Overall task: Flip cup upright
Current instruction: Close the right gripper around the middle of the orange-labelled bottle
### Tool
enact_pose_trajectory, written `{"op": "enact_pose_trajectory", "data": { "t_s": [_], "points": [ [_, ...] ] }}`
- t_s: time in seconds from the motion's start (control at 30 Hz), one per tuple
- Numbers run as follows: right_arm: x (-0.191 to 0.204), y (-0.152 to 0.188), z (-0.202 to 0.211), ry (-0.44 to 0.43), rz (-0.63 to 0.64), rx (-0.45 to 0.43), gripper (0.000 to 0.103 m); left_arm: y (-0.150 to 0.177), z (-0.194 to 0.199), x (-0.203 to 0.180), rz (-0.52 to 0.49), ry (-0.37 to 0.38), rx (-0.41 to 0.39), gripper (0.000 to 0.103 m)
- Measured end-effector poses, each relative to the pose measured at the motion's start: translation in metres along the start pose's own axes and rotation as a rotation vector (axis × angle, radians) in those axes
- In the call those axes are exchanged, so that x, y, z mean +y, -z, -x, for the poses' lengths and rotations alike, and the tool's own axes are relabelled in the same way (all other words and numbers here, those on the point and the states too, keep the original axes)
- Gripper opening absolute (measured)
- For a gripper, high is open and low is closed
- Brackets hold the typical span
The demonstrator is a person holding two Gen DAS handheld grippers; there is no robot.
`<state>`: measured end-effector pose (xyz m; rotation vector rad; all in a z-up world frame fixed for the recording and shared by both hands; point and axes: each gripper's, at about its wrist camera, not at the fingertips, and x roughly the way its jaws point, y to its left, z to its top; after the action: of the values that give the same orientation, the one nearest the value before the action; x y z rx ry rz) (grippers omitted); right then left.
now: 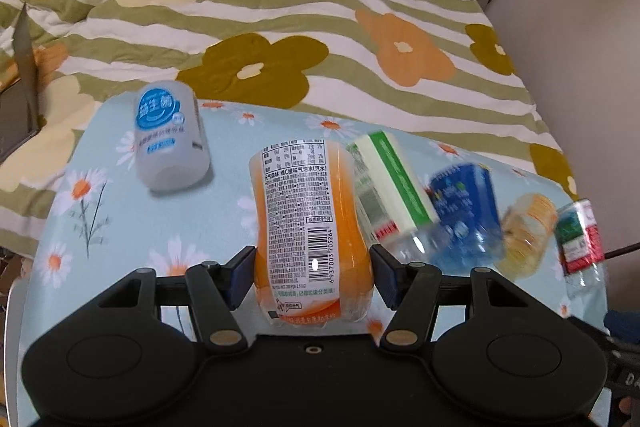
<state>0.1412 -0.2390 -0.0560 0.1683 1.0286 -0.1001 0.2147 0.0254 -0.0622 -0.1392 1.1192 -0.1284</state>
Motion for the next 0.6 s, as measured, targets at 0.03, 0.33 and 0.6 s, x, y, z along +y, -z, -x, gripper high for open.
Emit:
{"op": "enact_pose_trajectory", "data": {
  "t_s": [0.03, 0.33, 0.6],
  "points": [
    [-0.002, 0.003, 0.005, -0.006, 0.008, -0.005, 0.103, 0.006, 0.004, -0.002, 0.001, 0.001, -0.002, 0.065],
    [-0.034, 0.041, 0.032, -0.053, 0.076, -0.022, 0.103, 0.081, 0.025, -0.043, 0.010, 0.010, 0.014, 0.065],
    [-0.061, 0.081, 0.035, -0.074, 0.109, 0.001, 0.103, 0.131, 0.006, -0.072, 0.014, 0.015, 0.045, 0.065]
  ]
}}
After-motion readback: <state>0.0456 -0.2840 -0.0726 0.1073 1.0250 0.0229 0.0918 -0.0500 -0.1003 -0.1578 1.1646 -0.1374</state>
